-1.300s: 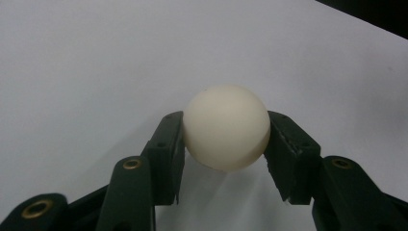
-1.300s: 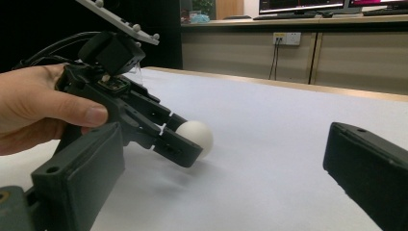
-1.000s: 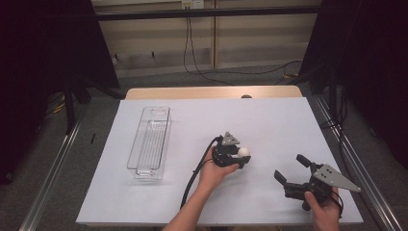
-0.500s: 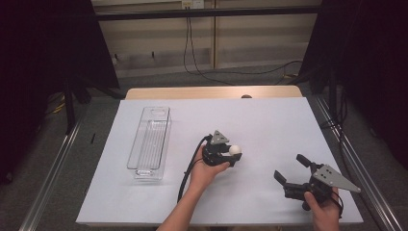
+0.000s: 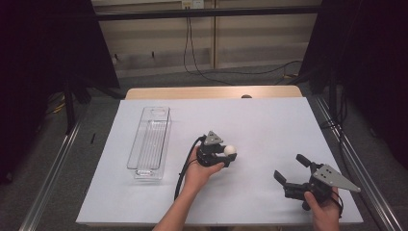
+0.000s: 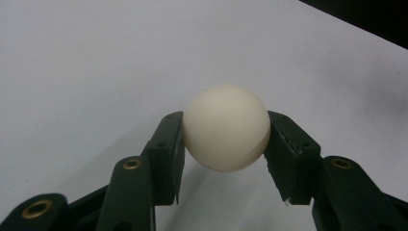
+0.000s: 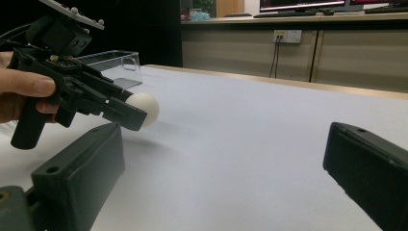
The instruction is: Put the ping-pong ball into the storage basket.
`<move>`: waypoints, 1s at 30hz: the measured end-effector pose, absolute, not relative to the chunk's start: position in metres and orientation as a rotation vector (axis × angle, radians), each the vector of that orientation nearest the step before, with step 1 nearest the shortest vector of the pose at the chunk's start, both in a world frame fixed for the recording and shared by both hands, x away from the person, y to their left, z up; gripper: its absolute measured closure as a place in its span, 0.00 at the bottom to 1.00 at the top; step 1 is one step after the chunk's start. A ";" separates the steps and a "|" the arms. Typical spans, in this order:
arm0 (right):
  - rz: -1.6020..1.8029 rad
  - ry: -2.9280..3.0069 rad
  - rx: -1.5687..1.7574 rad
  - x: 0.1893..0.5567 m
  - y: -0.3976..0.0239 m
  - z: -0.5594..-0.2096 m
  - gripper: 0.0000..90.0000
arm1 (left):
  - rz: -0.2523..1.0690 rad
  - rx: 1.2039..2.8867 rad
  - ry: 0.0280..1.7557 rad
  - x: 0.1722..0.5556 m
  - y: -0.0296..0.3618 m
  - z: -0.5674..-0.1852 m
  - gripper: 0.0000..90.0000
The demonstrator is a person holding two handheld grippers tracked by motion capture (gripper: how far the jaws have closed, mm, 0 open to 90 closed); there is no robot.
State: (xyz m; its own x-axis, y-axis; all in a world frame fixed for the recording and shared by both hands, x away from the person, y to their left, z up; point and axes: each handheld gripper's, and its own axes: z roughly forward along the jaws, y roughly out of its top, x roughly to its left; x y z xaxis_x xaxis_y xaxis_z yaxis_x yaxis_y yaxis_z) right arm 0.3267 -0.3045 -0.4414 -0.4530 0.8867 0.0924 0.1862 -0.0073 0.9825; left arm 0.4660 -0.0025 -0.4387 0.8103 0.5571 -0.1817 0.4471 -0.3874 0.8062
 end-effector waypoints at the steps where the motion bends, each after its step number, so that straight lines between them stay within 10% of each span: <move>1: 1.508 1.685 1.112 0.327 -0.305 -0.441 0.00 | 0.151 2.044 0.742 0.466 -0.002 -0.439 0.57; 30: 1.502 1.681 1.109 0.326 -0.304 -0.441 0.00 | 0.154 2.014 0.768 0.463 0.020 -0.435 0.57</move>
State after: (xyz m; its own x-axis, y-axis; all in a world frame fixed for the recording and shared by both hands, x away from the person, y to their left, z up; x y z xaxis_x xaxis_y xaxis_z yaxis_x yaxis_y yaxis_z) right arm 0.3264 -0.3043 -0.4414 -0.4559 0.8861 0.0836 0.1822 0.0010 0.9833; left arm 0.4634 0.0203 -0.4354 0.7955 0.5747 -0.1922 0.4566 -0.3598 0.8137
